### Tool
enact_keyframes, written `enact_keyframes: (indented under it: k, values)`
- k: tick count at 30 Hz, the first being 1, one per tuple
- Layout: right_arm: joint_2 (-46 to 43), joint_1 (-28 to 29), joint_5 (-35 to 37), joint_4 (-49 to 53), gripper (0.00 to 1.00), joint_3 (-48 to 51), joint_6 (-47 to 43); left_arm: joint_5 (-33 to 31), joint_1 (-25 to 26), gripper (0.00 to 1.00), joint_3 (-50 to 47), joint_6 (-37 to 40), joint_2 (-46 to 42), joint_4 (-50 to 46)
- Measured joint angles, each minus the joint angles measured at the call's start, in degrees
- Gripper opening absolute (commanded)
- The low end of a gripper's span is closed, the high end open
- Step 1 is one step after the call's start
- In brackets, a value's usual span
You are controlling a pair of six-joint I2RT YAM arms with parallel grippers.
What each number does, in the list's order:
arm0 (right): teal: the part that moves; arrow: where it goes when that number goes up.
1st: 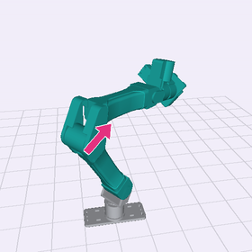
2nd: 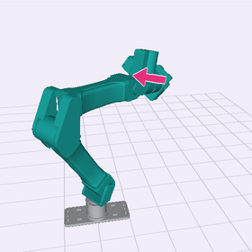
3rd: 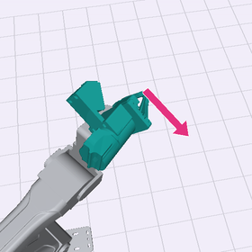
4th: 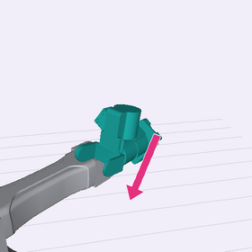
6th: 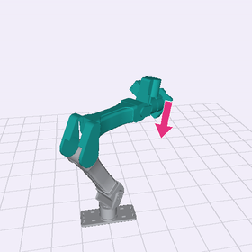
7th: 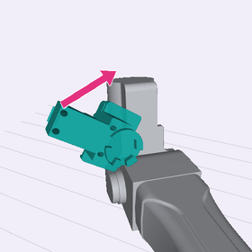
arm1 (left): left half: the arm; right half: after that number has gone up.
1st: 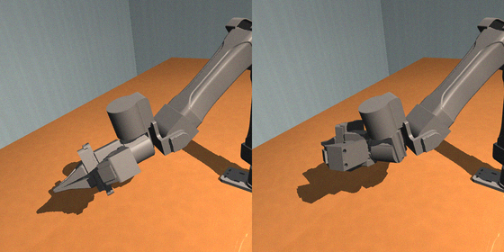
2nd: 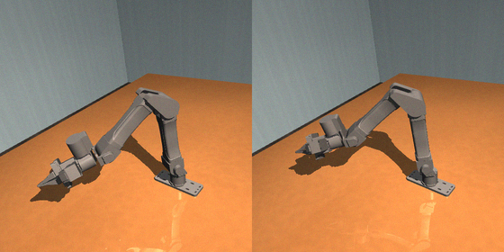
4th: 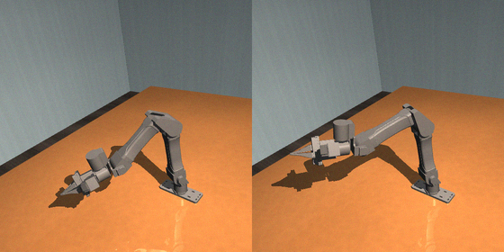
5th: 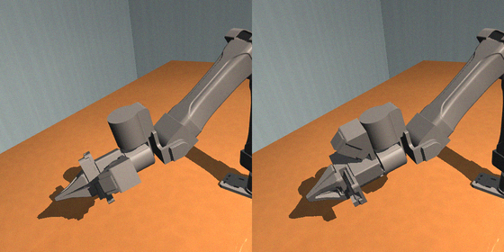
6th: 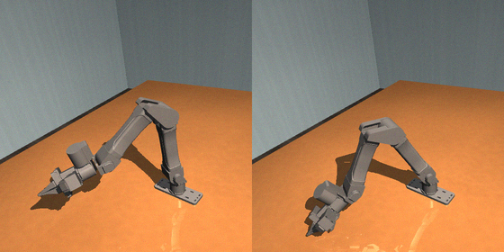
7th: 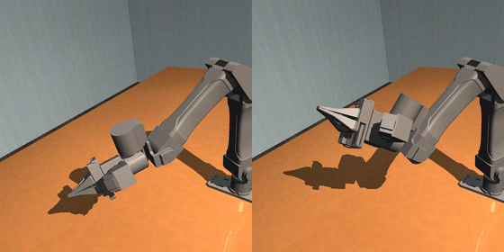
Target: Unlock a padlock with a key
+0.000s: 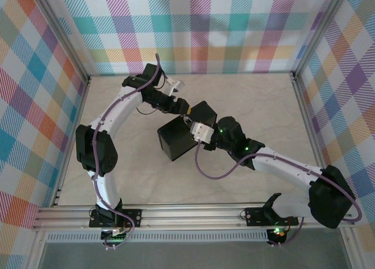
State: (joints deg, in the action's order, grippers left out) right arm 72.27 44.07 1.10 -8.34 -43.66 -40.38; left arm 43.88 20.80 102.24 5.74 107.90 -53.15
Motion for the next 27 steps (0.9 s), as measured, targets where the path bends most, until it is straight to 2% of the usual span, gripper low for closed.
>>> enact_keyframes:
  k: [9,18,22,27]
  values:
    - [1.2,0.0,0.44,-2.32,0.26,0.72,-2.19,0.02,-0.11,0.69,0.0,0.02,-0.09,0.0]
    - [1.95,0.0,1.49,-4.48,0.13,0.81,-2.01,0.04,-0.11,0.68,0.0,0.04,-0.09,-0.04]
    - [1.95,0.0,1.95,-5.6,0.08,0.81,0.72,0.13,-0.11,0.67,0.0,0.04,-0.09,-0.04]
    - [1.92,0.0,2.6,-6.93,0.03,1.22,8.35,0.22,-0.33,0.67,0.0,0.04,-0.09,0.0]
